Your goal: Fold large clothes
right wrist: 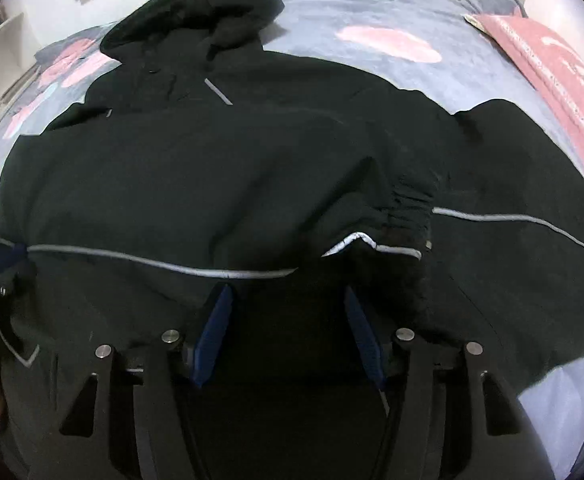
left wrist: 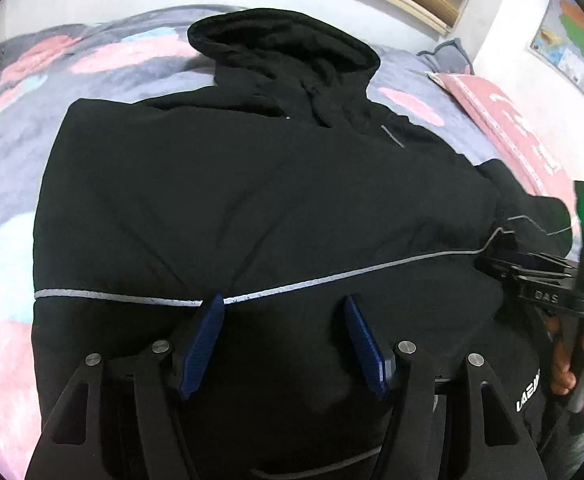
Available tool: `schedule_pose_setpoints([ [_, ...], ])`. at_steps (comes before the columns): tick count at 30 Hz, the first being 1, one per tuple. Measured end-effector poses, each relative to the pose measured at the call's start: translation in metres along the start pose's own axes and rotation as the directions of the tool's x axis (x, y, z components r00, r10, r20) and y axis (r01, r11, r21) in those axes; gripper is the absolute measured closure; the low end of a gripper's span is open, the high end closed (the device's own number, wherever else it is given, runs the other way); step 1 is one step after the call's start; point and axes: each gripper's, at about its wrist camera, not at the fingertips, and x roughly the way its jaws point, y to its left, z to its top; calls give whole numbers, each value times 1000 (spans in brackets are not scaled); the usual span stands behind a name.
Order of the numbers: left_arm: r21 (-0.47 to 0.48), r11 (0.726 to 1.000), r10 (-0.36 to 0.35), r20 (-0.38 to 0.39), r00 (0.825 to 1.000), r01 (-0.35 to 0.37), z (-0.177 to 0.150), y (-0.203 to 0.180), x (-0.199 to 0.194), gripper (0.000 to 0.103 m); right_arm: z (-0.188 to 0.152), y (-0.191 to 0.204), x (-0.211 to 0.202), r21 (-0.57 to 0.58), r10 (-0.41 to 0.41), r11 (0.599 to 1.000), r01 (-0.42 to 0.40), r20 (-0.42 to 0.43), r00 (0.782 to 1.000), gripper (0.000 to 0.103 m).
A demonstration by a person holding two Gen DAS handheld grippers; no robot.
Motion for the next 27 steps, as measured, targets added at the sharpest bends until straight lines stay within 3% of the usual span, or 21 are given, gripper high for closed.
schedule_pose_setpoints([
  [3, 16, 999, 40, -8, 999, -40, 0, -7, -1, 38, -5, 5, -4, -27, -25, 999, 25, 17, 1000, 43],
  [6, 33, 996, 84, -10, 996, -84, -4, -17, -13, 38, -12, 2, -15, -1, 18, 1000, -18, 17, 1000, 43],
  [11, 127, 988, 92, -20, 996, -89, -8, -56, -37, 37, -32, -31, -32, 111, 124, 987, -118, -48, 991, 38],
  [14, 138, 989, 56, -22, 998, -53, -5, -83, -46, 37, -44, -59, -54, 155, 165, 975, -160, -18, 986, 38],
  [19, 141, 989, -39, -15, 999, 41, 3, -139, -49, 37, -63, -121, -103, 182, 106, 976, -117, 65, 992, 36],
  [24, 165, 986, -35, -11, 999, 36, 11, -192, -28, 37, -78, -194, -125, 232, 54, 970, -76, 101, 993, 33],
  [27, 145, 987, -69, -32, 997, 73, 17, -220, -10, 37, -82, -236, -130, 272, 43, 959, -74, 117, 992, 33],
])
